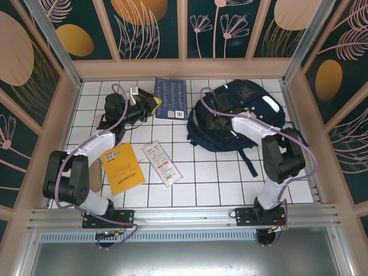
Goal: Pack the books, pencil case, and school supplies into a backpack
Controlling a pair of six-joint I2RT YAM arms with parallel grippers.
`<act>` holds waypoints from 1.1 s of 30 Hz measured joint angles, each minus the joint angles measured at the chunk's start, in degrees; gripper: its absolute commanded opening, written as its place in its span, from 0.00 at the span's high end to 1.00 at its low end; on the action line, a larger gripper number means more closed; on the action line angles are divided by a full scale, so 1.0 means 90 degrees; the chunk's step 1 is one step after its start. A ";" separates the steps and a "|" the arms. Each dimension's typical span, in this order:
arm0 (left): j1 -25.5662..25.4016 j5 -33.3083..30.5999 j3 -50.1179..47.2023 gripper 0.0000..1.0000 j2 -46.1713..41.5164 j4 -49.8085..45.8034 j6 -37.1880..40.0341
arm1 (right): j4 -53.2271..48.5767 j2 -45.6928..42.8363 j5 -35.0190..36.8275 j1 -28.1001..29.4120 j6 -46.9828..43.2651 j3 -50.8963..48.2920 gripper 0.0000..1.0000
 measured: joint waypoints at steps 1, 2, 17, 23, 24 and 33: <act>0.0000 -0.0002 -0.0005 1.00 0.0000 -0.0002 0.0000 | 0.0000 0.0058 0.0121 0.0049 -0.0080 0.0000 0.36; 0.0000 -0.0005 -0.0005 1.00 0.0000 -0.0002 0.0000 | -0.0002 0.0119 0.0250 0.0102 -0.0138 0.0000 0.35; 0.0000 -0.0019 -0.0063 1.00 -0.0002 -0.0151 0.0211 | 0.0114 0.0461 0.1379 0.0340 -0.0478 0.0053 1.00; 0.0000 -0.0017 -0.0070 1.00 0.0000 -0.0238 0.0282 | -0.0197 0.0459 0.1375 0.0340 -0.0568 0.0466 0.79; 0.0000 -0.0017 -0.0070 1.00 -0.0002 -0.0243 0.0291 | -0.0245 0.0459 0.1324 0.0340 -0.0580 0.0546 0.65; 0.0000 0.0032 -0.0070 1.00 0.0000 -0.0265 0.0427 | -0.0583 0.0459 0.0867 0.0389 -0.0925 0.0668 0.43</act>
